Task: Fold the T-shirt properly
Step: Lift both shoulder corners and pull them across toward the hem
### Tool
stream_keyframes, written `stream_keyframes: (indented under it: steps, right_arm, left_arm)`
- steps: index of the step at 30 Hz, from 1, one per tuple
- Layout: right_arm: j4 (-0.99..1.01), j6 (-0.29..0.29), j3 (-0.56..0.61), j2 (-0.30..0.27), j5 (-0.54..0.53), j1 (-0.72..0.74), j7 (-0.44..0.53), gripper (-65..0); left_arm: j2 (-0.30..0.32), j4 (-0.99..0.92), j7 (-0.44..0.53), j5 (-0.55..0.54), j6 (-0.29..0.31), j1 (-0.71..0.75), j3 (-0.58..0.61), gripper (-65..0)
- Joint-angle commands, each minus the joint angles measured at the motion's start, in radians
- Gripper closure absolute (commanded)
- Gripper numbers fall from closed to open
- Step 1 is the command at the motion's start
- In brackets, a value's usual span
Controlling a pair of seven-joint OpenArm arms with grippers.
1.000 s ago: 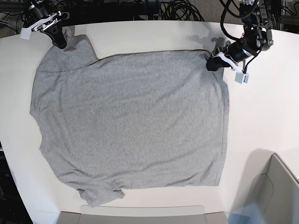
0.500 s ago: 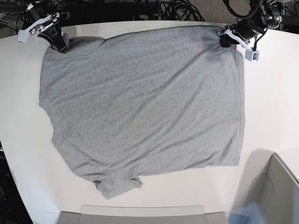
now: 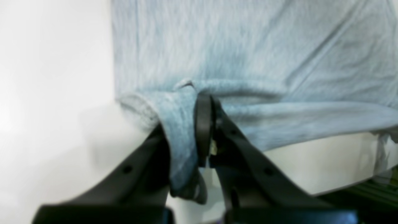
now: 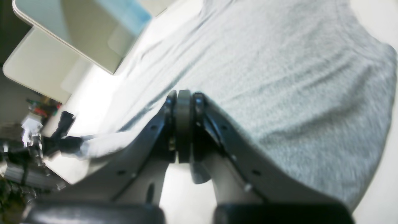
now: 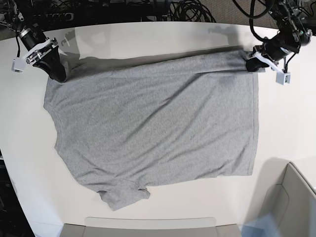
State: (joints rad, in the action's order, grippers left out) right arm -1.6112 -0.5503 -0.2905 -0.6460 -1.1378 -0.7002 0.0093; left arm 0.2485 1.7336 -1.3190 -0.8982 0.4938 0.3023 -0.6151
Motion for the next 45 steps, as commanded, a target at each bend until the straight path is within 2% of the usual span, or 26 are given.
stream_keyframes:
  steps: [1,6,8,10,14,18,25,30,35,41,45]
  right_arm:
    - [-0.013,-0.018,-0.019,-0.005,0.034,0.034,-0.022,0.0]
    - [-0.013,-0.018,-0.020,0.082,0.224,0.190,-0.174,0.0]
    - [-0.011,-0.018,-0.048,0.108,0.276,0.233,-0.225,0.0]
    - [-0.010,-0.018,-0.089,0.144,0.328,0.296,-0.300,0.0]
    - [-0.010,-0.024,-0.161,0.183,0.456,0.432,-0.444,0.0]
    - [0.009,-0.024,-0.166,0.193,0.571,0.555,-0.518,0.0]
    - [0.154,-0.026,-0.157,0.193,0.594,0.666,-0.520,0.0]
    - [0.233,-0.026,-0.111,0.183,0.597,0.713,-0.512,0.0]
    - [0.282,-0.026,-0.068,0.191,0.706,0.791,-0.510,0.0]
    - [0.397,-0.026,-0.023,0.185,0.723,0.885,-0.510,0.0]
    - [0.480,-0.026,0.010,0.183,0.746,0.937,-0.490,0.0]
  left_arm:
    - [0.012,0.016,0.003,-0.022,0.001,-0.018,-0.002,0.0]
    - [0.012,-0.033,-0.011,-0.020,-0.017,-0.079,-0.004,0.0]
    - [0.015,-0.088,-0.011,-0.020,-0.045,-0.107,-0.001,0.0]
    - [0.015,-0.117,-0.011,-0.020,-0.048,-0.130,-0.001,0.0]
    - [0.016,-0.119,-0.011,-0.020,-0.050,-0.162,-0.004,0.0]
    - [0.016,-0.119,-0.009,-0.020,-0.051,-0.170,-0.004,0.0]
    - [0.021,-0.217,-0.009,-0.019,-0.051,-0.271,0.001,0.0]
    - [0.099,-0.340,-0.001,-0.019,-0.051,-0.364,0.062,0.0]
    - [0.125,-0.432,0.000,-0.019,-0.051,-0.446,0.064,0.0]
    - [0.119,-0.436,0.000,0.181,-0.050,-0.526,0.126,0.0]
    - [0.117,-0.438,0.045,0.238,-0.045,-0.542,0.130,0.0]
